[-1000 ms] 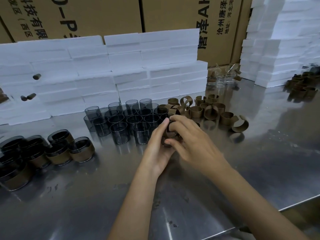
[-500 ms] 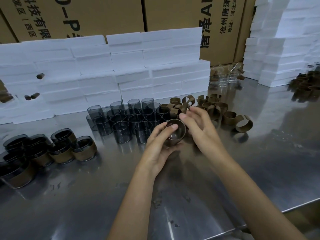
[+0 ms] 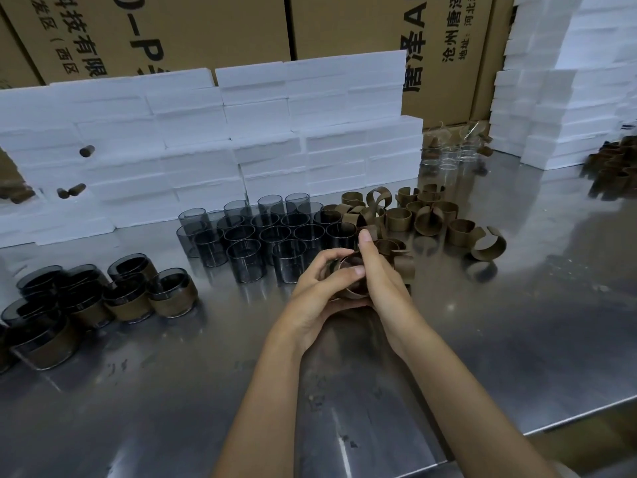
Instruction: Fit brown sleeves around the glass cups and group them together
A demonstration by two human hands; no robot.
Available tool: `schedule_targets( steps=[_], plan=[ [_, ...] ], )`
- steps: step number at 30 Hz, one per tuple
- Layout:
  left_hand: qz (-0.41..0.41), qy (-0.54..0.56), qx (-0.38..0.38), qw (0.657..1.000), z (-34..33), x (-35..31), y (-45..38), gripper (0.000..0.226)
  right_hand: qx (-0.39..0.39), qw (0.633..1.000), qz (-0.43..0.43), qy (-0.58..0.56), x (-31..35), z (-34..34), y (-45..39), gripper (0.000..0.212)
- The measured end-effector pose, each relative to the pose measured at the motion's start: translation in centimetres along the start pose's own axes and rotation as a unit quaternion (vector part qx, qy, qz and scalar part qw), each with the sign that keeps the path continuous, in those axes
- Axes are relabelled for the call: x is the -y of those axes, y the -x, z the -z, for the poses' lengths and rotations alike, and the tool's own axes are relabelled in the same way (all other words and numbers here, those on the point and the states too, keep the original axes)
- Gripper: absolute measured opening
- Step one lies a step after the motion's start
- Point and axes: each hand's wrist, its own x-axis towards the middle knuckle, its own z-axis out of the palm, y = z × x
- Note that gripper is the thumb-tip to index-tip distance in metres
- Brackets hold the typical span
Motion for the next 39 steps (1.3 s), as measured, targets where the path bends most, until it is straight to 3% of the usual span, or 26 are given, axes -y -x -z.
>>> schedule_targets(
  steps=[5, 8, 15, 18, 21, 23, 27, 30, 39],
  plan=[
    [0.008, 0.024, 0.025, 0.999, -0.2, 0.2, 0.2, 0.039, -0.123, 0.99, 0.001, -0.073, -0.6, -0.3, -0.7, 0.059],
    [0.015, 0.043, 0.006, 0.999, -0.5, 0.1, 0.3, 0.058, -0.111, 0.99, 0.018, -0.082, -1.0, -0.3, -0.8, 0.056],
    [0.05, 0.092, -0.159, 0.982, -1.7, -0.3, -0.6, 0.057, -0.107, 0.983, 0.057, -0.138, -2.0, -0.3, -0.8, 0.017],
    [0.052, 0.097, -0.159, 0.981, -1.5, -0.6, -0.5, 0.04, -0.07, 0.98, 0.022, -0.187, -1.7, -0.4, -0.8, 0.015],
    [0.027, 0.024, -0.136, 0.99, -1.9, 0.2, -0.5, 0.019, -0.052, 0.97, -0.041, -0.235, -1.1, -0.5, -0.7, 0.029],
    [0.008, -0.011, -0.126, 0.992, -2.4, 0.6, -0.5, 0.005, -0.049, 0.966, -0.048, -0.247, -1.1, -0.4, -0.7, 0.025],
    [0.008, 0.04, -0.209, 0.977, -2.6, 0.5, -0.6, 0.033, -0.021, 0.956, -0.064, -0.285, -0.9, -0.3, -0.5, 0.022],
    [-0.004, 0.023, -0.257, 0.966, -2.8, 1.0, -0.7, 0.037, -0.004, 0.953, -0.075, -0.294, -0.9, -0.3, -0.4, 0.021],
    [-0.021, 0.033, -0.257, 0.966, -3.5, 1.3, -0.8, 0.049, 0.015, 0.956, -0.069, -0.285, -1.3, -0.1, -0.7, 0.014]
  ],
)
